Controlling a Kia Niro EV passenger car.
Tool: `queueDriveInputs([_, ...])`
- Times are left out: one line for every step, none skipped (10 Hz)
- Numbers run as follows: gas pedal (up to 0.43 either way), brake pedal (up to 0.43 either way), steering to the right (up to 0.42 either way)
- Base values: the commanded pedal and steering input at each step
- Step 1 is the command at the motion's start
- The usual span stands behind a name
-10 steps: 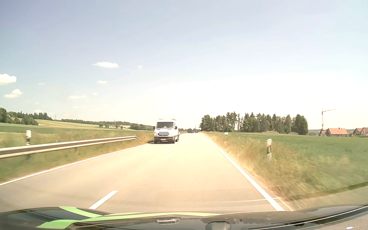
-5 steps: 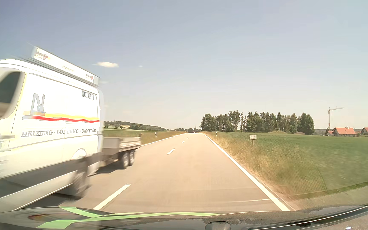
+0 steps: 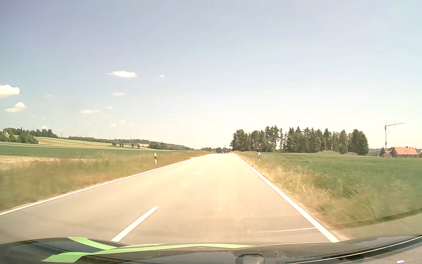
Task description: Follow the waypoints while adhering to traffic rules and regulations
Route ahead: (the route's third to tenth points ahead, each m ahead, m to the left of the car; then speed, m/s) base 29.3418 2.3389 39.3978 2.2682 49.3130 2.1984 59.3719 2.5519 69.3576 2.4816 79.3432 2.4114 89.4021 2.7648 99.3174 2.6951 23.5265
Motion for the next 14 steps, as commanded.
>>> queueDriveInputs([0.240, 0.000, -0.001])
queueDriveInputs([0.240, 0.000, -0.002])
queueDriveInputs([0.260, 0.000, -0.001])
queueDriveInputs([0.287, 0.000, -0.001])
queueDriveInputs([0.299, 0.000, -0.001])
queueDriveInputs([0.299, 0.000, -0.001])
queueDriveInputs([0.299, 0.000, -0.001])
queueDriveInputs([0.299, 0.000, -0.001])
queueDriveInputs([0.299, 0.000, -0.001])
queueDriveInputs([0.280, 0.000, -0.001])
queueDriveInputs([0.248, 0.000, -0.001])
queueDriveInputs([0.240, 0.000, -0.001])
queueDriveInputs([0.220, 0.000, -0.001])
queueDriveInputs([0.220, 0.000, -0.001])
